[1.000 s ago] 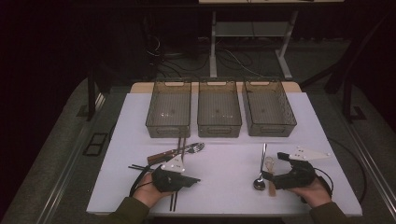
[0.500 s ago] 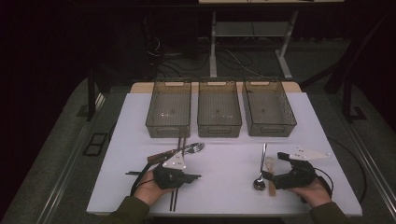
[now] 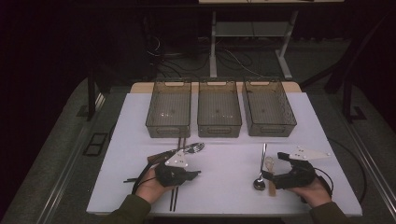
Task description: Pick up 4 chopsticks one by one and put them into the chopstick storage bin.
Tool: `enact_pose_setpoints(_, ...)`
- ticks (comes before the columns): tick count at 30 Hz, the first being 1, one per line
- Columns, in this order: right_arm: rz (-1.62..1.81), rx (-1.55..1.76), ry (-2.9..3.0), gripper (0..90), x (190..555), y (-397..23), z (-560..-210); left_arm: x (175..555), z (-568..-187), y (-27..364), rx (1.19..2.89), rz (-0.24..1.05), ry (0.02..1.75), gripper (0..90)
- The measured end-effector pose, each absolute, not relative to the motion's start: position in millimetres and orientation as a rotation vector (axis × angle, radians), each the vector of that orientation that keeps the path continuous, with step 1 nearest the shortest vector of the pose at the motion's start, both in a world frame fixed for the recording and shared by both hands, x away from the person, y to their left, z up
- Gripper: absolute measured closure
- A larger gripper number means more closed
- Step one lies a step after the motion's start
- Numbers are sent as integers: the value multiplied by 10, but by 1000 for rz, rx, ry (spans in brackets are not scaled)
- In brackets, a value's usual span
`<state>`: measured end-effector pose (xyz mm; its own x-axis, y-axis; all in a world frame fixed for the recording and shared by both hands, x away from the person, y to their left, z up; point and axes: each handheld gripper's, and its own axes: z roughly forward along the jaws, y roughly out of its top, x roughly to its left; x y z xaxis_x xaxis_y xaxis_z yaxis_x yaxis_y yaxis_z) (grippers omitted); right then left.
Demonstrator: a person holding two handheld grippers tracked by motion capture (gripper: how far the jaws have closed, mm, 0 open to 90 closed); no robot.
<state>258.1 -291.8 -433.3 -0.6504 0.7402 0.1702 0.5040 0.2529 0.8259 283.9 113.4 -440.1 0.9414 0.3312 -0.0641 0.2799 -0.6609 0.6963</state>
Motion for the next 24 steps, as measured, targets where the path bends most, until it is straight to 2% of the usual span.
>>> enact_pose_setpoints(24, 1349, 1157, 2274, 2, 2580, -2917, -4333, 3011, -4412, 1105, 2328, 148, 474, 898)
